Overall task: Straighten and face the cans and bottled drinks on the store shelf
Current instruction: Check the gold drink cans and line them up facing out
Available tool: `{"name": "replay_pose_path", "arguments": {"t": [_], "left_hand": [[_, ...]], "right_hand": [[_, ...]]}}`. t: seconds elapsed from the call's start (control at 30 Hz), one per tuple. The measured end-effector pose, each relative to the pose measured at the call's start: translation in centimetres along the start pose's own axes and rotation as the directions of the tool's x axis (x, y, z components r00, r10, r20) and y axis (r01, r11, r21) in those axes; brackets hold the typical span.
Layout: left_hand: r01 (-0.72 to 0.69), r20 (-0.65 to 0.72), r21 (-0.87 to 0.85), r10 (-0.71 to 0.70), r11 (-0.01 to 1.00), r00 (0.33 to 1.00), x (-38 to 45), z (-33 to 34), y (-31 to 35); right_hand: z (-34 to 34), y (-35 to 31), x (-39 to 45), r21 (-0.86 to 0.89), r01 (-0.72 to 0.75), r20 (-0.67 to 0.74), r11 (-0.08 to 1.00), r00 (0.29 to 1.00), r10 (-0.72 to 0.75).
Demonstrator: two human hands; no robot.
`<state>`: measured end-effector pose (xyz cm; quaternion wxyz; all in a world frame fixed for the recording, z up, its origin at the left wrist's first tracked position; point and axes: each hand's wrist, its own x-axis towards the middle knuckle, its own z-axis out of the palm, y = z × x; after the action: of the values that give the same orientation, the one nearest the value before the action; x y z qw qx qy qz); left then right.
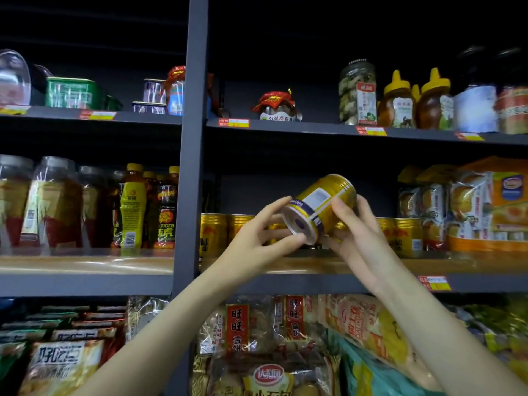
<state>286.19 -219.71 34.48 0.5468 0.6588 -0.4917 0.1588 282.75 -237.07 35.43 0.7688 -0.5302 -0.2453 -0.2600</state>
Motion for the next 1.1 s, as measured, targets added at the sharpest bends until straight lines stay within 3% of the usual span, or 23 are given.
{"name": "replay_pose_path", "arguments": {"t": [0.1,0.27,0.37,0.5,0.6,0.67,0.77,0.83,0.87,0.9,0.97,1.03,1.1], "left_hand": [[0.102,-0.025,-0.167,-0.108,0.981,0.994,0.1,0.1,-0.6],[0.151,-0.025,-0.243,-0.161,0.958,0.987,0.2,0.5,-1.2],[0.075,-0.114,-0.091,-0.085,0.993,0.990,0.1,0.6,-1.2],[-0.047,-0.291,0.237,0.117,0.970,0.949,0.1,0.8,-1.3],[-0.141,-0.201,0.500,0.273,0.854,0.941,0.0,0.7,-1.4],[-0.176,-0.156,0.522,0.297,0.834,0.942,-0.1,0.6,-1.2],[-0.204,-0.101,0.492,0.288,0.846,0.952,0.0,0.4,-0.9],[-0.186,-0.083,0.449,0.247,0.874,0.965,-0.1,-0.1,-1.1],[-0.173,-0.084,0.438,0.231,0.882,0.969,-0.2,-0.4,-1.4],[-0.157,-0.099,0.437,0.220,0.886,0.970,-0.3,-0.6,-1.7],[-0.108,-0.168,0.448,0.202,0.888,0.965,-0.4,-0.9,-2.3],[-0.065,-0.224,0.464,0.188,0.884,0.956,-0.4,-1.0,-2.7],[-0.043,-0.239,0.482,0.179,0.875,0.954,-0.3,-0.9,-3.0]], "right_hand": [[-0.1,0.0,-0.3,-0.115,0.117,0.017,0.986,0.993,-0.116],[-0.2,-0.1,-0.5,-0.208,0.189,0.079,0.960,0.981,-0.177],[-0.1,0.1,-0.7,-0.144,0.138,0.056,0.980,0.990,-0.132],[0.3,0.4,-0.8,0.078,-0.105,0.025,0.991,0.994,0.103],[0.2,0.6,-0.4,0.247,-0.293,-0.001,0.924,0.953,0.303],[0.0,0.6,-0.4,0.361,-0.360,-0.007,0.860,0.921,0.389],[-0.6,0.4,-0.4,0.405,-0.348,-0.009,0.845,0.923,0.385],[-1.0,0.1,-0.3,0.268,-0.247,-0.043,0.931,0.963,0.268],[-1.1,-0.2,-0.4,0.061,-0.135,-0.063,0.989,0.988,0.139],[-1.4,-0.4,-0.5,-0.235,0.011,-0.058,0.972,0.998,-0.025],[-2.1,-0.5,-0.5,-0.678,0.274,0.075,0.682,0.949,-0.307],[-2.6,-0.2,-0.3,-0.783,0.420,0.216,0.459,0.876,-0.432],[-2.9,0.2,0.0,-0.792,0.502,0.299,0.349,0.816,-0.494]]}}
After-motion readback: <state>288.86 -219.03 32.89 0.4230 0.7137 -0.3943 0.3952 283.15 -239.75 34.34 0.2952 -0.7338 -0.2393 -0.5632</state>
